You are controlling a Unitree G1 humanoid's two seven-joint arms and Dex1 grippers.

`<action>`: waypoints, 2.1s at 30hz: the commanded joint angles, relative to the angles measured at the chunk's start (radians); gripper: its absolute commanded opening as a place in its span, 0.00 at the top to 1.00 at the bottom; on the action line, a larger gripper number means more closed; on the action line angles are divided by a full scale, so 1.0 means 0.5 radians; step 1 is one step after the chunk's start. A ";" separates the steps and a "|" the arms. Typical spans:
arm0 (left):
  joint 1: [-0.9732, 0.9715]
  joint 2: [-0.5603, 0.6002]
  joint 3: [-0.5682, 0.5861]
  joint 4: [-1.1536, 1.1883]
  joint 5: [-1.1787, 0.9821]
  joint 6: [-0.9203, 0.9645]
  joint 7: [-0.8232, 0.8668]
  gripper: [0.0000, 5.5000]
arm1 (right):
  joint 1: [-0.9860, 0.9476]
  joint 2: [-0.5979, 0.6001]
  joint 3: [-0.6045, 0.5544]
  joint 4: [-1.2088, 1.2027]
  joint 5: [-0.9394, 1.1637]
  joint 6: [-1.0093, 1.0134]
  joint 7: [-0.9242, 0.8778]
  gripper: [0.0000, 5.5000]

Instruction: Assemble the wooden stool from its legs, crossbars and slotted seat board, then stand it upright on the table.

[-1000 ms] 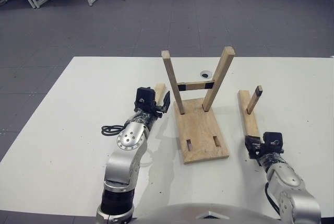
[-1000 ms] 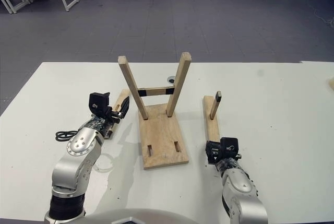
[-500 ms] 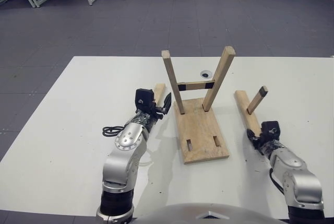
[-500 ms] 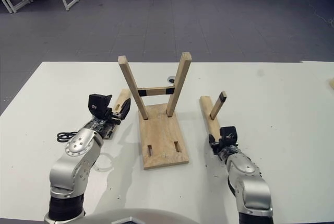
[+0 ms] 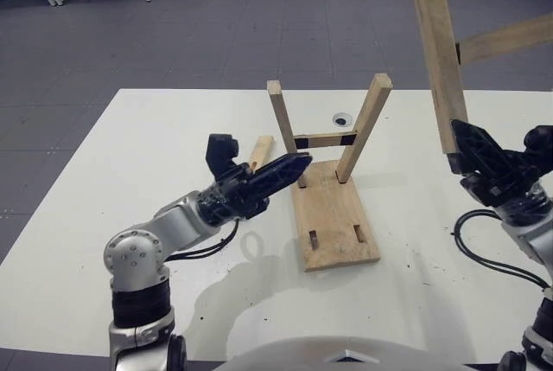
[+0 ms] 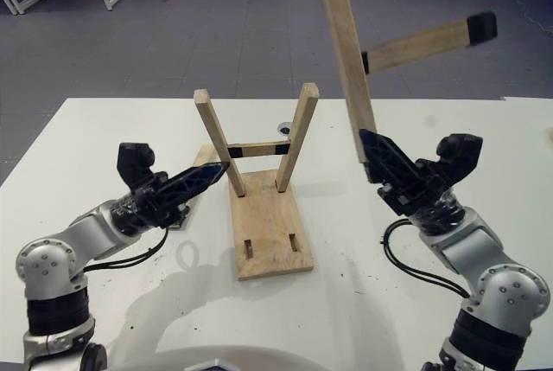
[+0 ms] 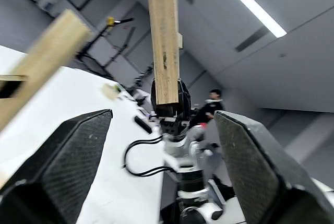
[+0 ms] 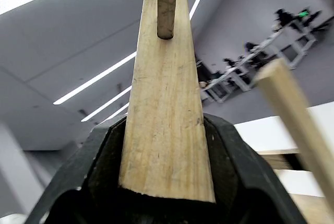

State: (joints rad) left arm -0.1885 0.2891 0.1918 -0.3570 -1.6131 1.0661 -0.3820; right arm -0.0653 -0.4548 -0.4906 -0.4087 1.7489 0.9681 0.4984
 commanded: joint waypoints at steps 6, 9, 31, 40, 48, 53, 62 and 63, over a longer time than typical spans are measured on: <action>-0.225 0.141 -0.237 0.068 -0.426 -0.049 0.311 0.34 | -0.090 -0.191 0.532 -0.111 0.180 0.116 0.088 0.62; -0.233 0.200 -0.251 0.036 -0.551 -0.079 0.325 0.34 | -0.057 -0.246 0.585 -0.091 0.063 0.134 0.149 0.62; -0.278 0.330 -0.340 0.066 -0.391 -0.288 0.405 0.59 | -0.053 -0.385 0.792 -0.097 -0.862 -0.002 0.498 0.63; -0.194 0.485 -0.163 -0.046 0.178 -0.411 0.136 0.63 | -0.113 -0.658 0.620 0.259 -1.126 -0.036 0.690 0.29; 0.037 0.749 -0.544 -0.251 1.194 -0.688 -0.664 0.63 | 0.132 -0.643 0.877 0.310 -1.703 -0.279 0.812 0.20; 0.101 0.698 -0.664 -0.184 1.473 -0.835 -0.867 0.63 | 0.226 -0.573 0.974 0.247 -1.819 -0.315 0.812 0.20; 0.118 0.588 -0.659 -0.009 1.696 -0.951 -0.934 0.63 | 0.318 -0.575 1.011 0.193 -1.920 -0.328 0.843 0.20; 0.132 0.583 -0.668 0.001 1.714 -0.957 -0.949 0.63 | 0.320 -0.571 1.014 0.185 -1.921 -0.326 0.840 0.20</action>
State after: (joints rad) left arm -0.1303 0.5887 -0.1409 -0.3665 -0.7781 0.6053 -0.8420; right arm 0.0956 -0.7429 0.0141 -0.3014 0.8047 0.8103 0.9169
